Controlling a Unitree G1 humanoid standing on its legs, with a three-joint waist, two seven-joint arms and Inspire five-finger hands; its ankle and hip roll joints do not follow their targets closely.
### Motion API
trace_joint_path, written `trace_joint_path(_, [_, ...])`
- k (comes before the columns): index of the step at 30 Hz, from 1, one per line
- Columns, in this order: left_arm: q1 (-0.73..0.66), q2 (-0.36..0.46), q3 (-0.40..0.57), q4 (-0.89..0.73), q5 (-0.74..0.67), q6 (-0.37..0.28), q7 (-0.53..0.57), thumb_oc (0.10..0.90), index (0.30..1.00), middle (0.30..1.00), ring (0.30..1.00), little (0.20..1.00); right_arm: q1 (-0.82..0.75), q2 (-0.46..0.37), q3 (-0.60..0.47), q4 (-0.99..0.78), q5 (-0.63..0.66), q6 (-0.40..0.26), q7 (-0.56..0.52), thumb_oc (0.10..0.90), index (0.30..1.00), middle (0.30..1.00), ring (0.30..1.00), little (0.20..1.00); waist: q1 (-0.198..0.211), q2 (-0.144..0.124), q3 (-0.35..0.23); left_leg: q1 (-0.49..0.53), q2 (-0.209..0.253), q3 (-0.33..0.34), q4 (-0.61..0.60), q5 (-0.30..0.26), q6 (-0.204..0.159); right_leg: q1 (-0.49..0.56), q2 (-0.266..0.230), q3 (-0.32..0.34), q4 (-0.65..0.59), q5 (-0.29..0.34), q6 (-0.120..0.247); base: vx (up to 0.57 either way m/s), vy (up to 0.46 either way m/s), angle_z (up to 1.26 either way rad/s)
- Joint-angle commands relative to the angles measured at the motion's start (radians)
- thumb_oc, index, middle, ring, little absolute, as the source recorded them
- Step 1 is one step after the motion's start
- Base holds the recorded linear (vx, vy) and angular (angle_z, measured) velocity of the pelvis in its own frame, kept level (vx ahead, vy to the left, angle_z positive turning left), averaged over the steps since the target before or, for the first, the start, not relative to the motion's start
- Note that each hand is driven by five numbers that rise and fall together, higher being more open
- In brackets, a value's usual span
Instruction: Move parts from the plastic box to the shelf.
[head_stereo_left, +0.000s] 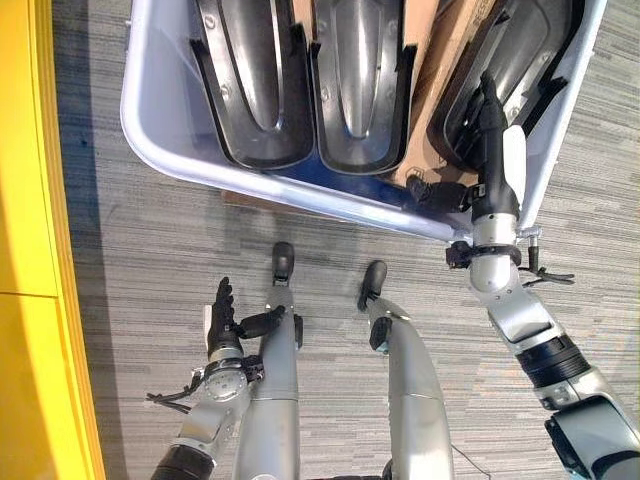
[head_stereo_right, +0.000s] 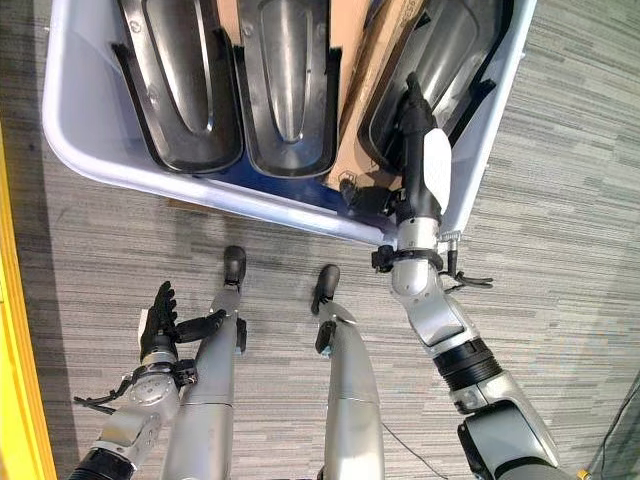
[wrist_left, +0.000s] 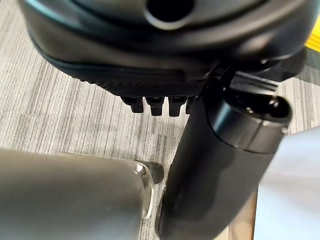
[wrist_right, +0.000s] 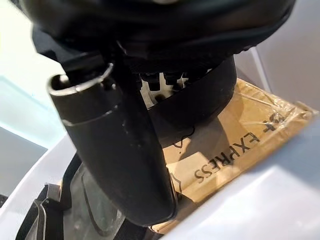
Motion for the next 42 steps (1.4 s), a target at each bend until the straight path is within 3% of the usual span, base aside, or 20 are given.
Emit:
trace_joint_path(1, [0.116, 0.008, 0.004, -0.116, -0.024, -0.037, 0.000, 0.900, 1.000, 1.000, 1.000, 1.000, -0.033, -0.060, 0.002, 0.143, 0.096, 0.052, 0.018, 0.580, 0.553, 0.553, 0.553, 0.553, 0.019, 0.052, -0.004, -0.005, 0.017, 0.006, 0.075, -0.122, 0.028, 0.035, -0.019, 0.011, -0.053, -0.025, 0.057, 0.00, 0.000, 0.00])
trace_joint_path(2, [0.117, 0.009, 0.004, -0.119, -0.025, -0.038, -0.002, 0.900, 1.000, 1.000, 1.000, 1.000, -0.036, -0.062, 0.002, 0.148, 0.106, 0.047, 0.018, 0.400, 0.300, 0.300, 0.300, 0.300, 0.019, 0.053, -0.004, -0.009, 0.017, 0.006, 0.073, -0.120, 0.027, 0.030, -0.020, 0.010, -0.051, -0.025, 0.057, 0.00, 0.000, 0.00])
trace_joint_path(13, [0.105, 0.014, 0.000, -0.123, -0.057, -0.033, -0.013, 0.900, 1.000, 1.000, 1.000, 1.000, 0.007, -0.076, 0.009, 0.106, 0.126, 0.024, 0.074, 0.400, 0.300, 0.300, 0.300, 0.300, 0.016, 0.046, -0.004, -0.002, 0.012, 0.006, 0.073, -0.114, 0.030, 0.029, -0.023, 0.009, -0.032, -0.022, 0.058, -0.02, -0.004, 0.01])
trace_joint_path(24, [0.111, 0.033, 0.004, -0.112, -0.060, -0.020, -0.050, 0.900, 1.000, 1.000, 1.000, 1.000, 0.114, -0.066, 0.003, 0.105, 0.119, 0.020, 0.133, 0.400, 0.300, 0.300, 0.300, 0.300, 0.023, 0.042, -0.004, 0.106, 0.012, 0.009, 0.042, -0.109, 0.031, 0.141, -0.029, 0.003, -0.061, -0.013, 0.064, -0.01, 0.004, 0.02])
trace_joint_path(30, [0.119, 0.041, 0.030, -0.098, -0.062, -0.014, -0.072, 0.900, 1.000, 1.000, 1.000, 1.000, 0.161, -0.065, -0.016, 0.089, 0.120, 0.021, 0.165, 0.400, 0.300, 0.300, 0.300, 0.300, 0.031, 0.026, -0.004, 0.259, 0.021, 0.009, -0.014, -0.108, 0.028, 0.297, -0.021, -0.005, -0.129, 0.004, 0.074, 0.00, 0.003, 0.02])
trace_joint_path(31, [0.115, 0.047, 0.038, -0.104, -0.058, -0.013, -0.081, 0.900, 1.000, 1.000, 1.000, 1.000, 0.164, -0.076, -0.027, 0.078, 0.112, 0.019, 0.175, 0.400, 0.300, 0.300, 0.300, 0.300, 0.030, 0.020, -0.004, 0.280, 0.020, 0.013, -0.039, -0.072, 0.032, 0.327, -0.025, -0.013, -0.161, 0.040, 0.072, 0.00, 0.000, 0.00])
trace_joint_path(42, [0.129, 0.056, 0.074, -0.103, -0.065, -0.008, -0.112, 0.900, 1.000, 1.000, 1.000, 1.000, 0.188, -0.099, -0.050, 0.033, 0.108, 0.019, 0.217, 0.400, 0.300, 0.300, 0.300, 0.300, 0.047, 0.005, -0.004, 0.498, 0.023, 0.017, -0.140, -0.058, 0.026, 0.555, -0.018, -0.019, -0.283, 0.072, 0.091, 0.04, -0.002, -0.04])
